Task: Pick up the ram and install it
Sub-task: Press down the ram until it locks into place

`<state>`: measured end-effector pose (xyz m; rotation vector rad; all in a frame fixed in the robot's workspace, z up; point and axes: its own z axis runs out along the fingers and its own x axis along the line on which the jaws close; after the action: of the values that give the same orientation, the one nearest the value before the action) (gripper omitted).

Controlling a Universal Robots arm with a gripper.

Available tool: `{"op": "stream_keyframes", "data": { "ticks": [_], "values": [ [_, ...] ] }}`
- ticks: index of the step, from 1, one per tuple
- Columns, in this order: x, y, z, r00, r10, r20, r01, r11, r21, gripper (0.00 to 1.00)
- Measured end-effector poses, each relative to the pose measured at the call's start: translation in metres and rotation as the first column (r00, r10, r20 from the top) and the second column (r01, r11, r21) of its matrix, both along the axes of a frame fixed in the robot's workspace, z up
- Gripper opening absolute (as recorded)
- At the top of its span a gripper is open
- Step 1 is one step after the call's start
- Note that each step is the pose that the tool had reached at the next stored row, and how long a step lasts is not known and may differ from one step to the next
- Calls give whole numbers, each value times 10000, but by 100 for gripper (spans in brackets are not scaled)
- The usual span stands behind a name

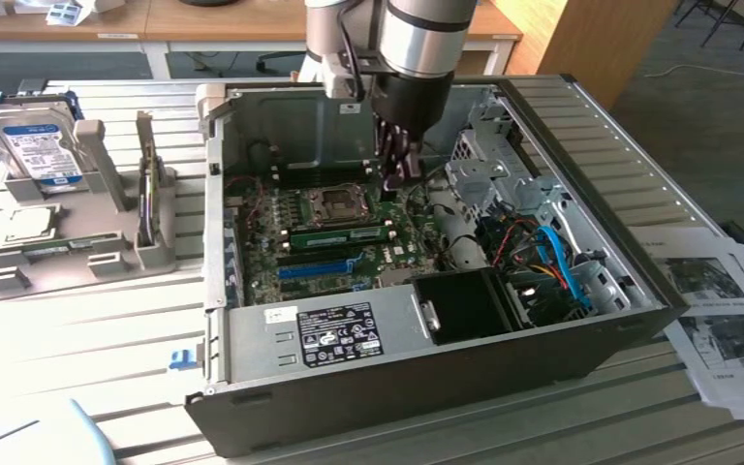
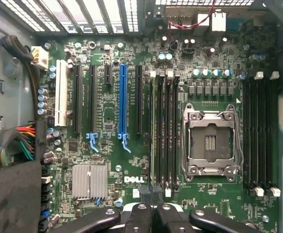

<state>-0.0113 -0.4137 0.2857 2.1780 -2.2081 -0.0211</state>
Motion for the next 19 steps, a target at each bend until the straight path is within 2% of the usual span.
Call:
{"op": "stream_keyframes", "data": {
  "ticks": [19],
  "values": [
    [0, 0, -280, 10000, 0, 0, 0, 10000, -1, 9]
  ]
}}
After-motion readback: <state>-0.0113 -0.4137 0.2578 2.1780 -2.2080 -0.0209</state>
